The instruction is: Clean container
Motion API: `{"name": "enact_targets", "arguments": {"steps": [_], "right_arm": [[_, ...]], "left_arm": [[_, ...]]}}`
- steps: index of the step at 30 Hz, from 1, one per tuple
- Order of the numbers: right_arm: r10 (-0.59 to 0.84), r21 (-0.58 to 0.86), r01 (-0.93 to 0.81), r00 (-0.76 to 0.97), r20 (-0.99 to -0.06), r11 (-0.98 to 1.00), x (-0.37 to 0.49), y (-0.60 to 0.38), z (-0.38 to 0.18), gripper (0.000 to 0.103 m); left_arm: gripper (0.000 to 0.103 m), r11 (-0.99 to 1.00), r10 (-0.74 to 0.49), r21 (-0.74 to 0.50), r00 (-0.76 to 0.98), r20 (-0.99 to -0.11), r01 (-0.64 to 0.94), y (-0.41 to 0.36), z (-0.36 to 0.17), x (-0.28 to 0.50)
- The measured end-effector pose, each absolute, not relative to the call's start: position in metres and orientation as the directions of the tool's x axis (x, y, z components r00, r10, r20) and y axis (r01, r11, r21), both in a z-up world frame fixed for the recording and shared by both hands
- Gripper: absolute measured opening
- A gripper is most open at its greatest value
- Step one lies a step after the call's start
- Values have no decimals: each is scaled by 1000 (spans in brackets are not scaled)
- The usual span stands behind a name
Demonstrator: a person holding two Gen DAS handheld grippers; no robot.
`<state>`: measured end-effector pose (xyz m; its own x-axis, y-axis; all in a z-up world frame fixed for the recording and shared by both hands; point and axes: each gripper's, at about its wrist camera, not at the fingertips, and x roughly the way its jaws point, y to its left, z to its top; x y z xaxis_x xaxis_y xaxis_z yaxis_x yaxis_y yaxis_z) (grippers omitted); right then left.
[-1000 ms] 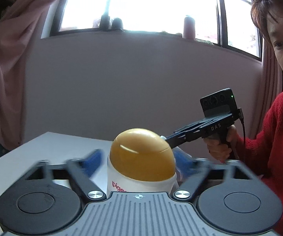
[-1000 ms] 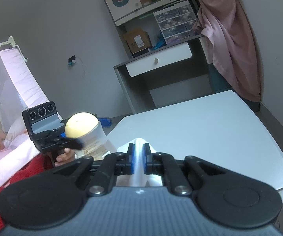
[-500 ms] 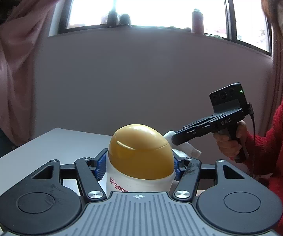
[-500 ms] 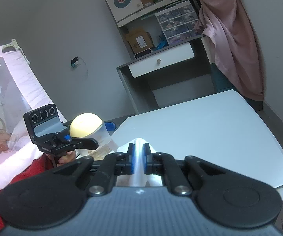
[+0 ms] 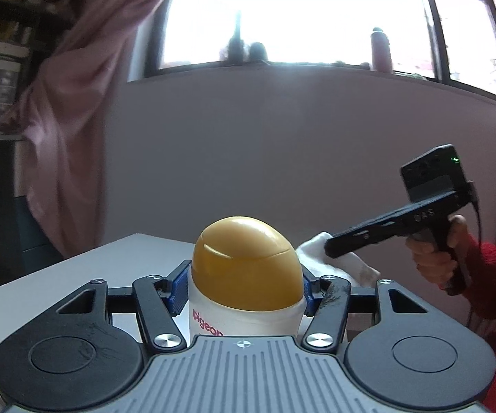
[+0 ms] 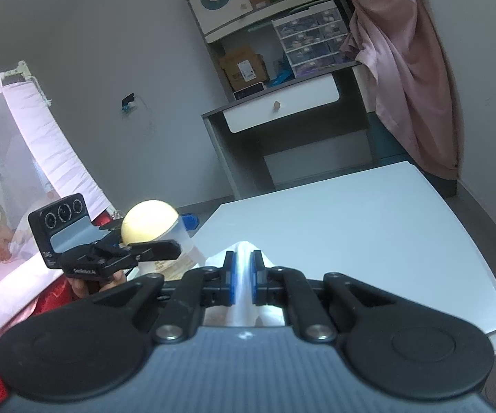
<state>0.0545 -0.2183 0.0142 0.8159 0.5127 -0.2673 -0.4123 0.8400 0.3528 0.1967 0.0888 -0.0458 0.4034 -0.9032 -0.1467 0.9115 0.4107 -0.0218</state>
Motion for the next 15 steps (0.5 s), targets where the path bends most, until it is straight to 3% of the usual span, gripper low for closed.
{"name": "enact_targets", "arguments": {"steps": [15], "right_arm": [[520,355,-420,813,-261,835,50,-220,14,8]], "left_arm": [[56,682,-726,-56,665,-178,729,70,-25,162]]}}
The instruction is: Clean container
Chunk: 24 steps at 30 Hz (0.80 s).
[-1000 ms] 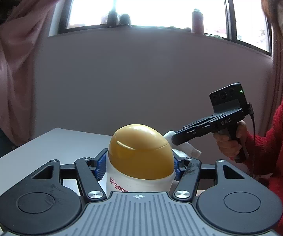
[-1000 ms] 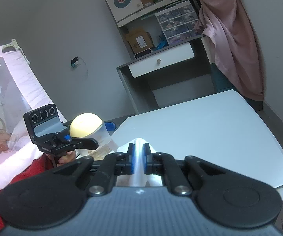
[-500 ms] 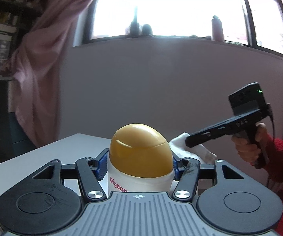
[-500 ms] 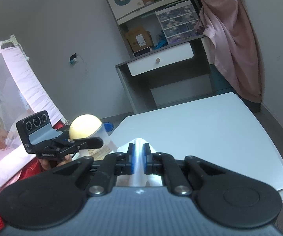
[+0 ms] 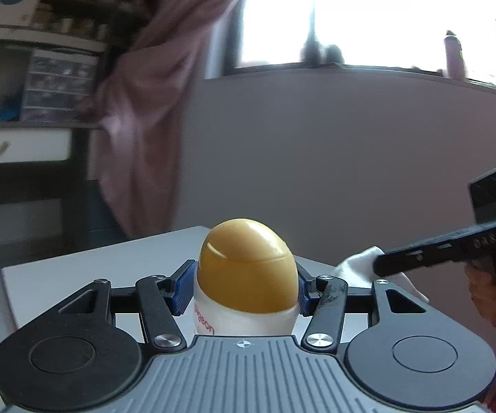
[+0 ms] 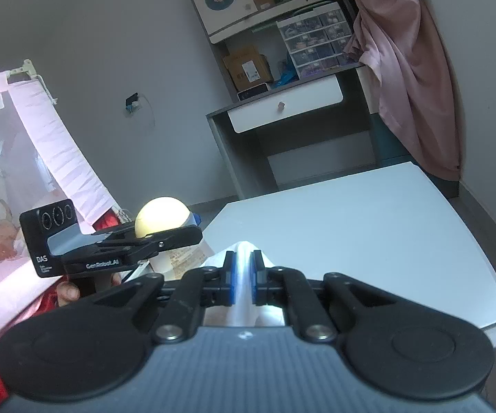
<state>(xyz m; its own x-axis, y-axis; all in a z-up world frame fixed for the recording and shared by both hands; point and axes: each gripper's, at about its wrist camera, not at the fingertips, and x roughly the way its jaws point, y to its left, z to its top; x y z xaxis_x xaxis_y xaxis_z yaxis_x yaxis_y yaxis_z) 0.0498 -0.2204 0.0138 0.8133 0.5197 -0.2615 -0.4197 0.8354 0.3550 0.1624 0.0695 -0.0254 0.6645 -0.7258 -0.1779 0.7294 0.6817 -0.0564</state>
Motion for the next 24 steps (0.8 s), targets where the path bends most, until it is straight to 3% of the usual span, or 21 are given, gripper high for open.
{"name": "enact_targets", "arguments": {"steps": [5,10,24], "right_arm": [[524,360,-424,813,-254,831,48,-223,13,8],[539,368,-438,808,-237,820,37,-224,13,7],[568,401,-462,798,-201,791,32,-235,10,8]], "left_arm": [[56,776,-624,-76,743,-242,626,59,-14,152],[49,846,-525,-49,812,-255,531,50,-1,139],[46,964,-264,-77,910,-319,253,31,32,122]]}}
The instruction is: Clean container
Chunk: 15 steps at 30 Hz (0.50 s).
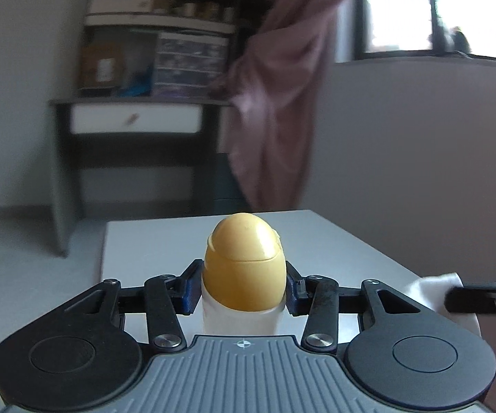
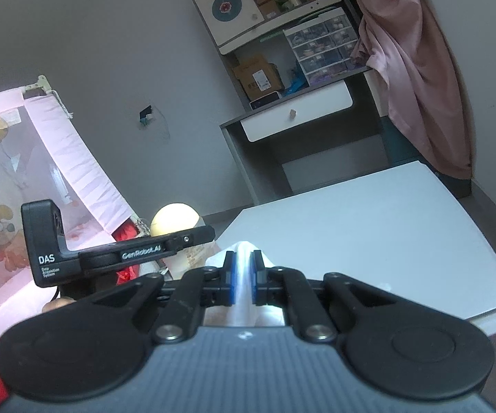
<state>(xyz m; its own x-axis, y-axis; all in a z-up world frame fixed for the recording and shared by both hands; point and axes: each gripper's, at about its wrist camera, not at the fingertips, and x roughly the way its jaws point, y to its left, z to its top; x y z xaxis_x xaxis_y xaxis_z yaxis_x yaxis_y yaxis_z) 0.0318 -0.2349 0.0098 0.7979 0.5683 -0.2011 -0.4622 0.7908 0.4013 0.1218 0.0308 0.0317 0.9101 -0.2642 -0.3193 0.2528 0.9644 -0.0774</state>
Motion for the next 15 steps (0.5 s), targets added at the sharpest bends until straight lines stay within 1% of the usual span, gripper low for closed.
{"name": "enact_targets", "arguments": {"steps": [7,15], "right_arm": [[579,416,-470,793,-188,778,34,-239,6,8],[609,437,-501,779,-149,747,31,-252,4,8]], "left_arm": [[46,989,-98,-136,930,-353,52,17,47,116],[46,979,70,-149,923,-379,-136,-5,61,117]]}}
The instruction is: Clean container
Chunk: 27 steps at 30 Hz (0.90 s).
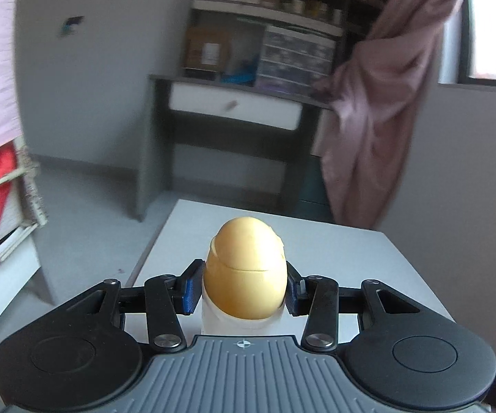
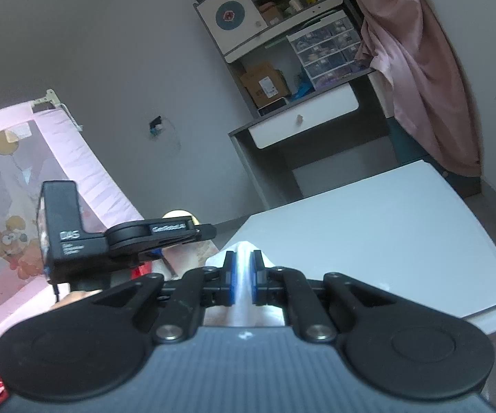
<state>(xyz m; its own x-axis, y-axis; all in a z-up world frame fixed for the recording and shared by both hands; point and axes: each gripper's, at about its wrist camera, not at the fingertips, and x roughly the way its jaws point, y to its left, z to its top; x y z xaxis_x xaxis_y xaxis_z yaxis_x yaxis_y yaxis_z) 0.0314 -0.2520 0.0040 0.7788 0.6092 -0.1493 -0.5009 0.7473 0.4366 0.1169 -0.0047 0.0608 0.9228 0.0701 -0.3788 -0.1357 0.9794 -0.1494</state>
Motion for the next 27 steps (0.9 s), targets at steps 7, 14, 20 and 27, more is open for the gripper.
{"name": "enact_targets", "arguments": {"steps": [7,14,20,27], "right_arm": [[644,451,-537,756,-117,713,33,-263,0,8],[661,464,-556,745,-90,690,33,-273,-5,8],[661,466,-559,746,-78,686,29,-283,-8,8],[663,466,-564,746,-66,682,25,-289,-9,8]], "left_arm": [[46,955,177,-154,903,-391,-253,-19,69,116],[46,942,247,-116,886,-393,-314,-40,71,117],[45,938,287,-74,877,-386,-339,-56,73,114],[45,914,345,-73,858,-379,-400,-67,73,115]]}}
